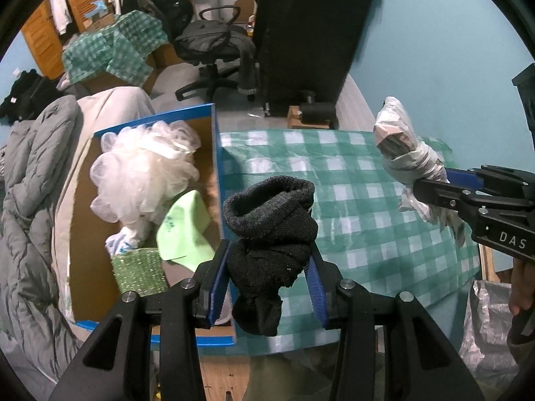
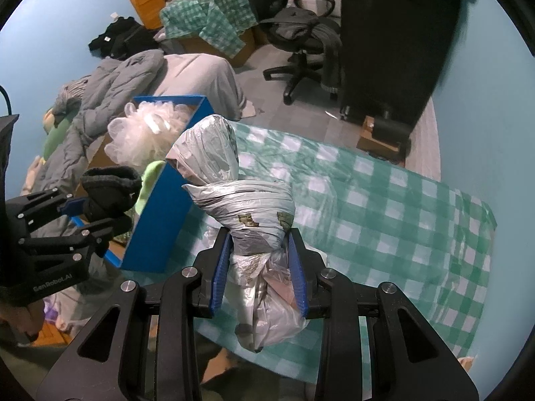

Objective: Organize soft objects
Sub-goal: 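Lift the black sock and white bundle and carry both over the box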

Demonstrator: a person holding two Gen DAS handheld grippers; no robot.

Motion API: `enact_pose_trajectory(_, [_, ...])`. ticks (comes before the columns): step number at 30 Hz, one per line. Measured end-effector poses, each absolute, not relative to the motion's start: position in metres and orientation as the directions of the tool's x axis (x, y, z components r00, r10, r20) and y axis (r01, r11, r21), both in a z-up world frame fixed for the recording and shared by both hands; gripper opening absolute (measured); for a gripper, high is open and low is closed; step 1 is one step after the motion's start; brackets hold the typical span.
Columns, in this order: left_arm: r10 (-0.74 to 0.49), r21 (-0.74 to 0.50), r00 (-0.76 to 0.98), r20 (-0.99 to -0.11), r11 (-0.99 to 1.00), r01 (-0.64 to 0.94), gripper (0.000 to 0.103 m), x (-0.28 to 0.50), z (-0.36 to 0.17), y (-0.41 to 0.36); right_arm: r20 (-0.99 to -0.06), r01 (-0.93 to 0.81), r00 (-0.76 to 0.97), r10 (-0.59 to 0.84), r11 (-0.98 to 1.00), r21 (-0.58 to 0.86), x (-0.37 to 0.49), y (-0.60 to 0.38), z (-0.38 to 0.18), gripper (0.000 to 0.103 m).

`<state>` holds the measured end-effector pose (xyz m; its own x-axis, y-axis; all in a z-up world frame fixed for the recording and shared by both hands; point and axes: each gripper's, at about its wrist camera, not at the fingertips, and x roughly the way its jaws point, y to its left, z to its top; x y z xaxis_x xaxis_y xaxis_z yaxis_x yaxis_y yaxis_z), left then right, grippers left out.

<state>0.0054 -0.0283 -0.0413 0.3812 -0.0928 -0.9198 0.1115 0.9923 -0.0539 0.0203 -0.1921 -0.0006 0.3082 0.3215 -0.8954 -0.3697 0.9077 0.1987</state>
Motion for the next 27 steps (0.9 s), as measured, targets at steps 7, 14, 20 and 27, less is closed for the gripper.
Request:
enact_pose_trajectory(7, [-0.074,-0.051,0.386,-0.92,0.996,0.07,0.043,0.004,-0.042,-0.005,-0.888,-0.401,0.3,0.35,0.891,0.216,0.025,-0.17,0.003,0.032])
enact_pose_trajectory(14, [-0.061,-0.056,0.389,-0.919,0.998,0.025,0.043,0.002,-0.041,0.015,-0.884,-0.433,0.289,0.368,0.874,0.222,0.03,-0.15,0.004,0.032])
enact_pose_trajectory(20, [-0.039,-0.049,0.387,-0.921,0.999,-0.014,0.043,0.001,-0.043,0.035,-0.882,-0.467,0.273,0.384,0.855,0.228,0.034,-0.128,0.004,0.032])
enact_pose_trajectory(27, [-0.012,-0.039,0.384,-0.923,0.997,-0.064,0.043,0.001,-0.046,0.063,-0.88,-0.501,0.253,0.401,0.833,0.235,0.039,-0.1,0.0,0.032])
